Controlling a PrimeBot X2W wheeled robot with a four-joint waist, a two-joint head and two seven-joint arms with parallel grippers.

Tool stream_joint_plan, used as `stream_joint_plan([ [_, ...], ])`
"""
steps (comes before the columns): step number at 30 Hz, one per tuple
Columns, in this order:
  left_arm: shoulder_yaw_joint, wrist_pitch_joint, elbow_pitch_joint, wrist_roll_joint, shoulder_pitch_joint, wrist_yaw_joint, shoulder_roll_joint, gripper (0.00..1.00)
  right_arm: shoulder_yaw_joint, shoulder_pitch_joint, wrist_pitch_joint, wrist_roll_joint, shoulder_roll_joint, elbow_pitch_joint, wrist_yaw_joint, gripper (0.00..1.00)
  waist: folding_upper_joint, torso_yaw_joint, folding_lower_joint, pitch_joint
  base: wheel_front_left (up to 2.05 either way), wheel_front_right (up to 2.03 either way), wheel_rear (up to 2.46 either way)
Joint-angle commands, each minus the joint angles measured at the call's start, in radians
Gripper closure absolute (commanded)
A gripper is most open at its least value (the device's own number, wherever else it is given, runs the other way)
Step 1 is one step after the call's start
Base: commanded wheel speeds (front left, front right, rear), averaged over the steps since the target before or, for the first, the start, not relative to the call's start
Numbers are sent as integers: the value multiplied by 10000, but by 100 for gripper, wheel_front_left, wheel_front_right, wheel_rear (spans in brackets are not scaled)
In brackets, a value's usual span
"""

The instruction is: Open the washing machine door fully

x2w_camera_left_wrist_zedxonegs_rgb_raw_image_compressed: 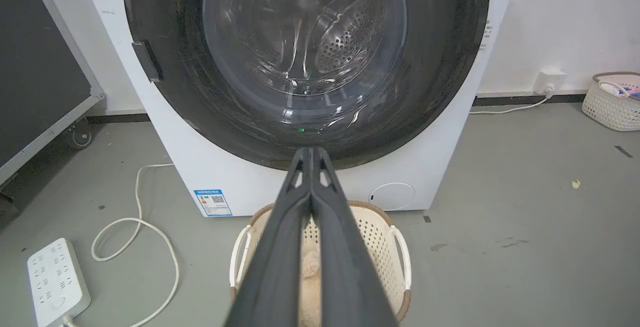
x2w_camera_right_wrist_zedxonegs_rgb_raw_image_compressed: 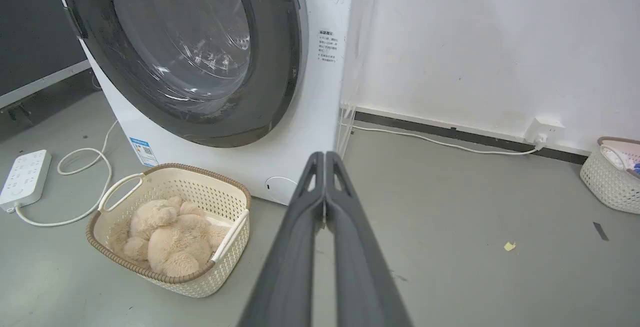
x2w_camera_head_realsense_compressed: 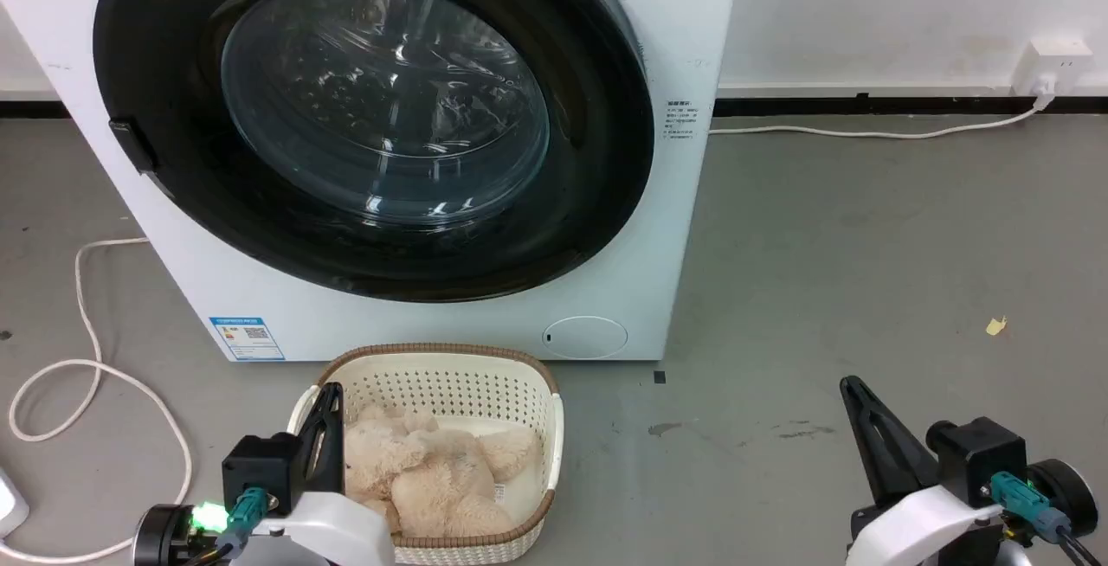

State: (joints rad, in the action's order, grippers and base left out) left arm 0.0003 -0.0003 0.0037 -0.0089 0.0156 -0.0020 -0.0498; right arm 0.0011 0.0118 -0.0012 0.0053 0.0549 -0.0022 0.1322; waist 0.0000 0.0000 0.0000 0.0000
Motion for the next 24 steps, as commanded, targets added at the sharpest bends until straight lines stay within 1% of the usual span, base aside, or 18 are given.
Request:
stream_joint_plan([
  [1, -3, 3, -37, 89, -156, 20, -5, 100, -11, -118, 12, -53, -47, 22, -15, 100, 0, 0, 0, 0, 0, 0, 0],
  [24, -3, 3, -37, 89, -156, 20, -5, 100, -11, -118, 12, -53, -47, 22, -15, 100, 0, 0, 0, 0, 0, 0, 0],
])
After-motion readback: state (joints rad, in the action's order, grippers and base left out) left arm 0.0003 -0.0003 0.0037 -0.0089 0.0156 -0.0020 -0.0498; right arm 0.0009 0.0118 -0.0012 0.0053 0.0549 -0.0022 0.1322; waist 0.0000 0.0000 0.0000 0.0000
